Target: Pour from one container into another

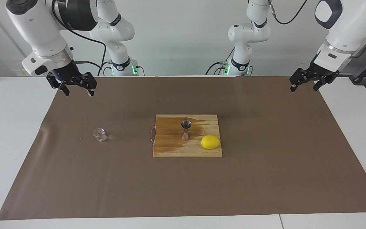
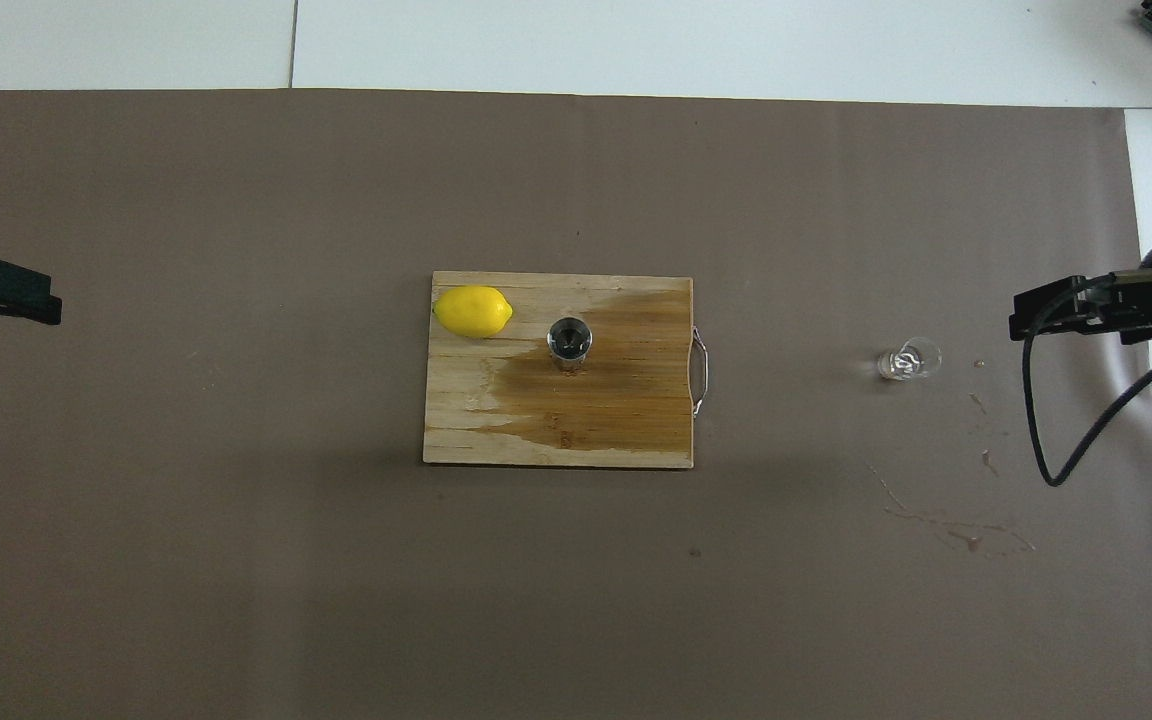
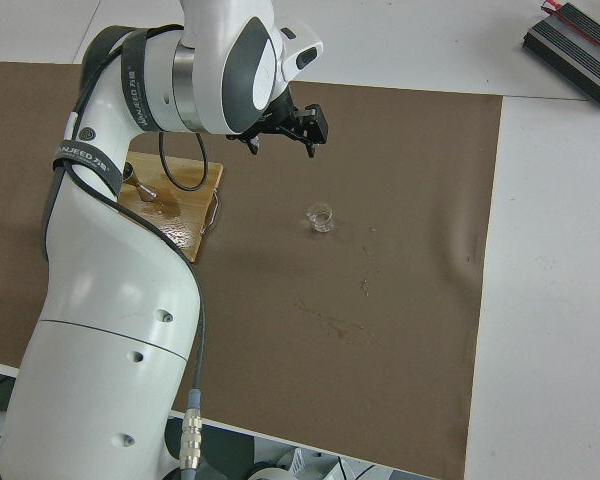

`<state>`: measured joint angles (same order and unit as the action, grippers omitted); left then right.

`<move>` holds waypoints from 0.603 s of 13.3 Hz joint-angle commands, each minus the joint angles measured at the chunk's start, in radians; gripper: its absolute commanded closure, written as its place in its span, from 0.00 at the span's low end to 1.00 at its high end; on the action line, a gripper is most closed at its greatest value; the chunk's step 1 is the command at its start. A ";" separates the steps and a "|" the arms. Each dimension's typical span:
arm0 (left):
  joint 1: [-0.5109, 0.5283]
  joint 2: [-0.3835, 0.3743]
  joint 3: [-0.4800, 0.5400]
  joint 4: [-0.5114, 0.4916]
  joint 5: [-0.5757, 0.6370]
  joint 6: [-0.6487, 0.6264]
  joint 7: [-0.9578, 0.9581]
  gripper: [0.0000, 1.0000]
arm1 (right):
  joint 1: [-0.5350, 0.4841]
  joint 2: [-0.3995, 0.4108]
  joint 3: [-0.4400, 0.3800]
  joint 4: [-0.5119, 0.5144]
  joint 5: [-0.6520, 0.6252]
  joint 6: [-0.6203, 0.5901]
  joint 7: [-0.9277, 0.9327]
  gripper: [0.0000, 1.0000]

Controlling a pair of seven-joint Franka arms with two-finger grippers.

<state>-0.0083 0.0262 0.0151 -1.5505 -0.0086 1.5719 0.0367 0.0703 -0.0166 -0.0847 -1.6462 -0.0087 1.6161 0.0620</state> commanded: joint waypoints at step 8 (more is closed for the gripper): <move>0.001 -0.031 0.002 -0.031 0.009 -0.004 0.009 0.00 | -0.004 -0.058 -0.035 0.005 -0.112 -0.024 0.038 0.00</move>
<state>-0.0083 0.0263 0.0151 -1.5505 -0.0086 1.5719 0.0367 0.0584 -0.0549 -0.1305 -1.6444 -0.0506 1.6139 0.0744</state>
